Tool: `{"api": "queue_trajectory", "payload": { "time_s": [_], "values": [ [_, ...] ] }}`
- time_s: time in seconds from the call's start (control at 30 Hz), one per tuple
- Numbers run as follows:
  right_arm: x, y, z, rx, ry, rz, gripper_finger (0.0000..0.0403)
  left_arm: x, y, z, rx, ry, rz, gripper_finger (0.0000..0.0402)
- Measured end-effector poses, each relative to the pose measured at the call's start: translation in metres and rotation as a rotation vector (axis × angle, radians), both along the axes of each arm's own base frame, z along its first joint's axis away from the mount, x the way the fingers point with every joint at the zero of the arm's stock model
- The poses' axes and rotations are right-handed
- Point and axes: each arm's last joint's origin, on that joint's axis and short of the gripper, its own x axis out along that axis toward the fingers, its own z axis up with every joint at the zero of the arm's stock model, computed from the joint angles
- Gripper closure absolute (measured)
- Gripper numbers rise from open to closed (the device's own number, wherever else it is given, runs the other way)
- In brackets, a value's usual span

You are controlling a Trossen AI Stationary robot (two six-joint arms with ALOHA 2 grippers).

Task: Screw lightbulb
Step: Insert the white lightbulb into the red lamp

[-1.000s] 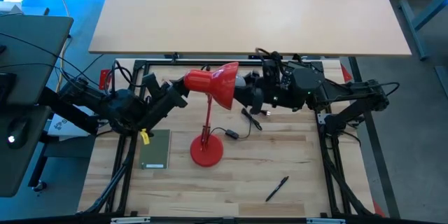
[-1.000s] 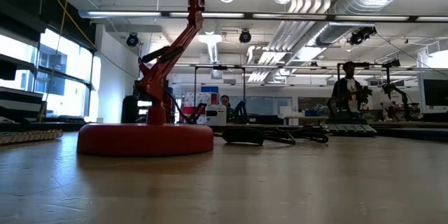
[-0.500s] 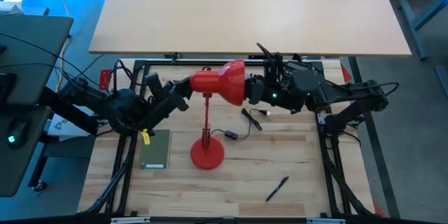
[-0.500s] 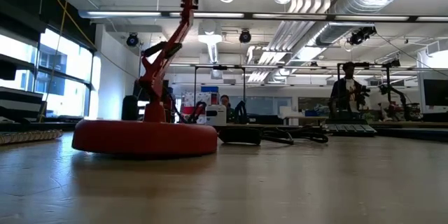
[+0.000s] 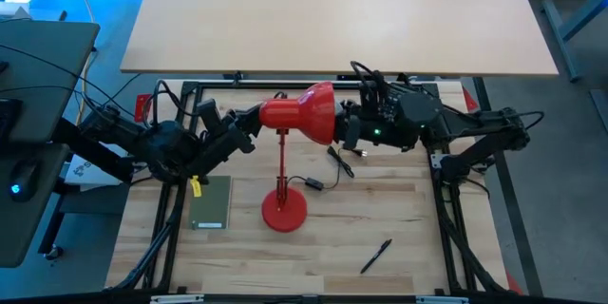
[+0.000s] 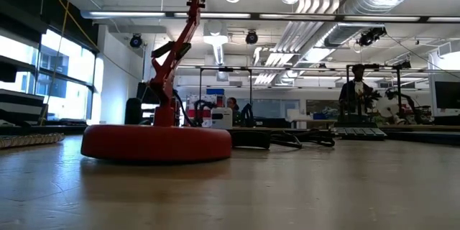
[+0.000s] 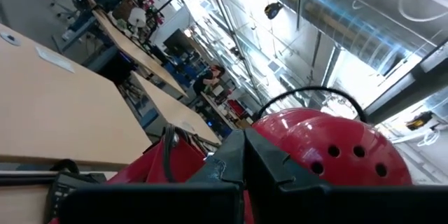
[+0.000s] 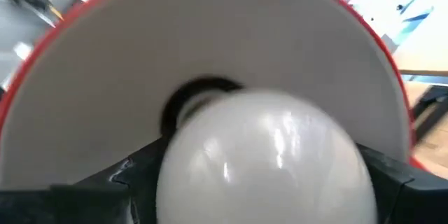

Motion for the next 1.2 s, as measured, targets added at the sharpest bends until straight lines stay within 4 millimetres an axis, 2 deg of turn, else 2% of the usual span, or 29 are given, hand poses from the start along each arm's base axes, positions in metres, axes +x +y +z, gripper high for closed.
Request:
{"api": "queue_trajectory", "payload": {
  "time_s": [0.3, 0.47, 0.93, 1.2],
  "values": [
    [-0.03, -0.006, 0.008, -0.035, 0.08, 0.005, 0.0099, -0.001, 0.001, 0.002, -0.009, -0.021, 0.001, 0.0402],
    [-0.038, -0.006, 0.01, -0.04, 0.094, 0.034, 0.0098, -0.002, 0.001, 0.002, -0.009, -0.021, 0.008, 0.0402],
    [-0.043, -0.009, 0.006, -0.216, 0.184, 0.015, 0.0098, -0.001, 0.001, 0.003, -0.004, -0.029, -0.009, 0.0402],
    [-0.046, -0.01, 0.007, -0.422, 0.223, 0.0, 0.0098, -0.002, -0.001, 0.003, 0.001, -0.03, -0.02, 0.0402]
  ]
}}
